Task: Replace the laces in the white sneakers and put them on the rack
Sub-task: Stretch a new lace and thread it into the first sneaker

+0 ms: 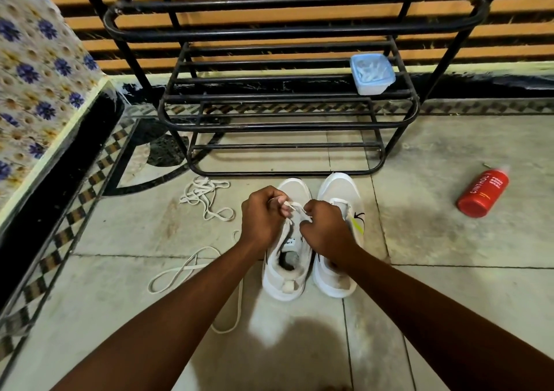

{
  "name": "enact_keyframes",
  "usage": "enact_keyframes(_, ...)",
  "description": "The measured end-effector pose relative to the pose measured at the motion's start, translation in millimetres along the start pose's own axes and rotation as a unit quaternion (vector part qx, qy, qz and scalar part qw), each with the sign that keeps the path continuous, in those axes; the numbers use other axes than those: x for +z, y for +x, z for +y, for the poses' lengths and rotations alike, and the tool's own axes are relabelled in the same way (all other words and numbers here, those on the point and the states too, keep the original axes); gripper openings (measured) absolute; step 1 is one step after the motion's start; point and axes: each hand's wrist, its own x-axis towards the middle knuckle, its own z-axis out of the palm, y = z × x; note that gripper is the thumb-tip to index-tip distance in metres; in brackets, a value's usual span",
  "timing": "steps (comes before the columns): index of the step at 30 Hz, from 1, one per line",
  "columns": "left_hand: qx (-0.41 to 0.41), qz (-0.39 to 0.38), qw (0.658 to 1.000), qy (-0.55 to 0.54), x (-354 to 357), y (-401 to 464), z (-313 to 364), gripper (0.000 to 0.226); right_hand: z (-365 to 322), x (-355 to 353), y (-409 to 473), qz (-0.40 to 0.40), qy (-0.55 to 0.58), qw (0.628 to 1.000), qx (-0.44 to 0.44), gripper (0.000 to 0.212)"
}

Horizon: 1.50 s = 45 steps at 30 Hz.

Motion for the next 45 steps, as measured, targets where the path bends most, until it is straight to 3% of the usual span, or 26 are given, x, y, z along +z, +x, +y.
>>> enact_keyframes(9, -0.071, -0.014, 0.997, -0.02, 5.7, 4.9, -10.8, 0.027, -1.6, -9.1, 0.2, 0.006, 0.095, 0.994, 0.06, 0.024)
enact_keyframes(19, -0.105, -0.014, 0.994, 0.022, 8.5, 4.7, -18.2, 0.032, 0.1, -6.3, 1.4, 0.005, 0.116, 0.991, 0.072, 0.026)
enact_keyframes(21, -0.111, -0.012, 0.993, 0.025, 10.6, 4.1, -16.4, 0.023, 1.9, -5.4, 1.8, 0.005, 0.118, 0.99, 0.071, 0.028)
enact_keyframes(23, -0.118, 0.004, 0.992, 0.041, 14.4, 3.0, -11.3, 0.011, 4.0, -4.2, 3.3, -0.001, 0.118, 0.991, 0.066, 0.03)
enact_keyframes(29, -0.117, 0.071, 0.987, 0.085, 28.2, -7.6, 0.7, 0.022, 6.7, -2.1, 5.4, -0.01, 0.106, 0.992, 0.062, 0.029)
enact_keyframes(37, -0.123, 0.098, 0.984, 0.085, 34.3, -7.6, -3.8, 0.011, 8.7, -1.4, 4.7, -0.007, 0.103, 0.993, 0.052, 0.028)
enact_keyframes(41, -0.137, 0.074, 0.984, 0.081, 31.3, -2.9, -2.9, 0.013, 10.2, -1.3, 5.6, -0.015, 0.111, 0.992, 0.056, 0.026)
enact_keyframes(45, -0.078, 0.0, 0.989, 0.123, 22.4, 5.5, -5.0, 0.017, 13.1, 2.1, 6.2, -0.01, 0.108, 0.992, 0.065, 0.027)
